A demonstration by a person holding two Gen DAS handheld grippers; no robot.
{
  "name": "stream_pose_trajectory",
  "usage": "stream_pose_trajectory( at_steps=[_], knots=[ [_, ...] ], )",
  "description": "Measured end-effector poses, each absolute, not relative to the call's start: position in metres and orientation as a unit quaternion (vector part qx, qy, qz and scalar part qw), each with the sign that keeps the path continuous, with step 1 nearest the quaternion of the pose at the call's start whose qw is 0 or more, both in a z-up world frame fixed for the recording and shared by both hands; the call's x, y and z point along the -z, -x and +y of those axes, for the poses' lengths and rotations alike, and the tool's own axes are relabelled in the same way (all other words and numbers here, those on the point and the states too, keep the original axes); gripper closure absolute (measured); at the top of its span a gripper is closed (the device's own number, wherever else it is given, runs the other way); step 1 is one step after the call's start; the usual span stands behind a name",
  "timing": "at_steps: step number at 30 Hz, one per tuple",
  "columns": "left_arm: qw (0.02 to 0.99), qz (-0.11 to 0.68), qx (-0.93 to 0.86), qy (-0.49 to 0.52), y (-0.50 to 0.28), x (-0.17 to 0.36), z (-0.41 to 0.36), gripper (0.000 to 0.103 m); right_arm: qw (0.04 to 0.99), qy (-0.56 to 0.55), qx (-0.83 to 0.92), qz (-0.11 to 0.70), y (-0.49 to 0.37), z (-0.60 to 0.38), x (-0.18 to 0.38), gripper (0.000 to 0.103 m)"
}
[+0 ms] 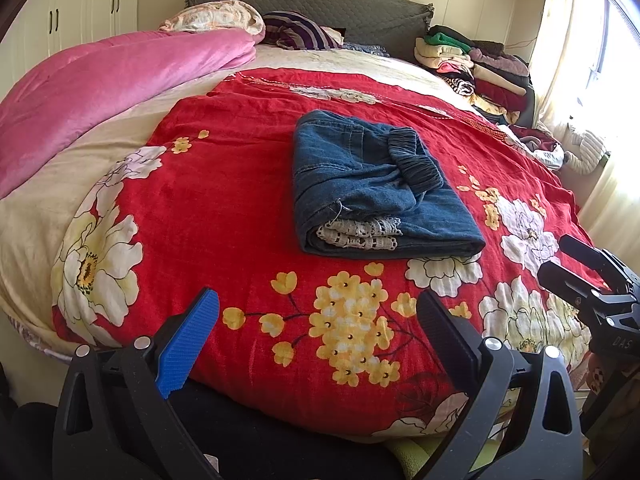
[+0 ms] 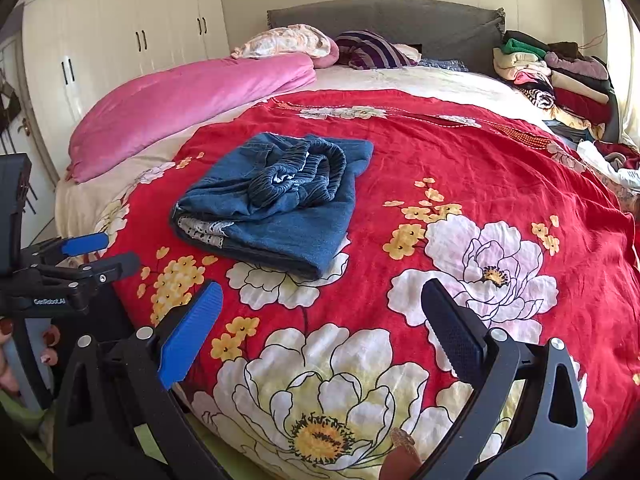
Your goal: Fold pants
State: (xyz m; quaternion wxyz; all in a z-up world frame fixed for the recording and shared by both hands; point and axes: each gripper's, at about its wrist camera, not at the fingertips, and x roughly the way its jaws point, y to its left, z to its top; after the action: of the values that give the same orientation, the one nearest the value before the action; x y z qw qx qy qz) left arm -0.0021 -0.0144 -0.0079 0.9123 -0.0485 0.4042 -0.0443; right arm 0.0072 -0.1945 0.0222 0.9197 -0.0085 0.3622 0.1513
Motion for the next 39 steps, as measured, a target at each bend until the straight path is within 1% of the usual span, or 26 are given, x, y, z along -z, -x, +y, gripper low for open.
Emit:
stream_pose_trajectory(
  at_steps=[30, 39],
  knots=[
    [0.91, 0.411, 0.037, 0.041, 0.0, 0.01, -0.012, 0.004, 0.92, 0.009, -0.145, 0.365, -0.009, -0.199, -0.021, 0.009],
    [0.907, 0.419, 0.001, 0.046, -0.003, 0.011, 0.003, 0.004, 0.92, 0.01, -0.134, 0.368, -0.012, -0.206, -0.023, 0.009]
  ],
)
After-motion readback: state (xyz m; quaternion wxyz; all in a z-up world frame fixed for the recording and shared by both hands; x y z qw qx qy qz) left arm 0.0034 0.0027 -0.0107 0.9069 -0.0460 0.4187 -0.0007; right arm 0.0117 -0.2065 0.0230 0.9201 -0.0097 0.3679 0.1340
